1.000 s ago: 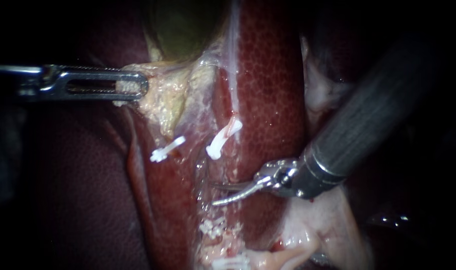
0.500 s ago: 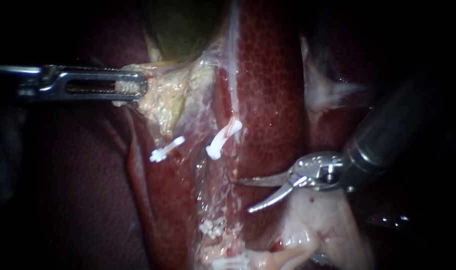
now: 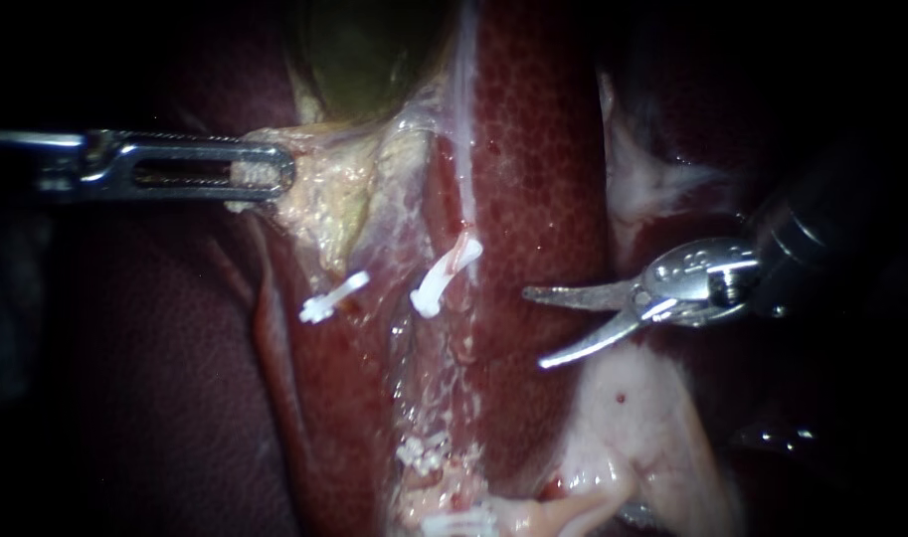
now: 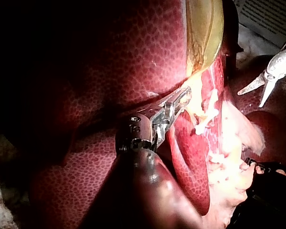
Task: Go back from the cut right tube
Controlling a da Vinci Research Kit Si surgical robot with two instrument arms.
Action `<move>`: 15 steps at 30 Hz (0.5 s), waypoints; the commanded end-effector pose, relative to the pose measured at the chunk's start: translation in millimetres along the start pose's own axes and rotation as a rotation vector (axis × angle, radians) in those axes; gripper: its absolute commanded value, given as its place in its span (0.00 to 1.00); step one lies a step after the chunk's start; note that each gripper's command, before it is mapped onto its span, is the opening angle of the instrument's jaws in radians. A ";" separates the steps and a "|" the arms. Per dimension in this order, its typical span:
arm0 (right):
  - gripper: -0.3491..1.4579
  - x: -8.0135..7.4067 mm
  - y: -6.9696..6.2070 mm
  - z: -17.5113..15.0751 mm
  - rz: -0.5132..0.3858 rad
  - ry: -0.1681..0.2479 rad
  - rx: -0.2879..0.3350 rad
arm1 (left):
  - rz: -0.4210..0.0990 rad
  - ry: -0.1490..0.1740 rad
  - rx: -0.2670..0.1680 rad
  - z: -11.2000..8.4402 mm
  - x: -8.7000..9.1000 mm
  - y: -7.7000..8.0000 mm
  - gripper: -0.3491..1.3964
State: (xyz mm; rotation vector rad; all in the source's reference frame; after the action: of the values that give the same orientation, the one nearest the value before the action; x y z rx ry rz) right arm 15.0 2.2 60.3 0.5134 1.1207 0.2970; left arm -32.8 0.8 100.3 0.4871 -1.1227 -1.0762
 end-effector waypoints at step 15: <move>0.98 0.4 -0.2 -0.5 -0.004 0.000 -0.012 | 0.014 0.006 -0.015 2.1 2.3 0.5 0.00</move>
State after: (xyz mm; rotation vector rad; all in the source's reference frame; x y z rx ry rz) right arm 14.7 2.4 59.7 0.4997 1.1191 0.3006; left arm -34.5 -0.8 102.9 0.4711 -1.1085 -1.0658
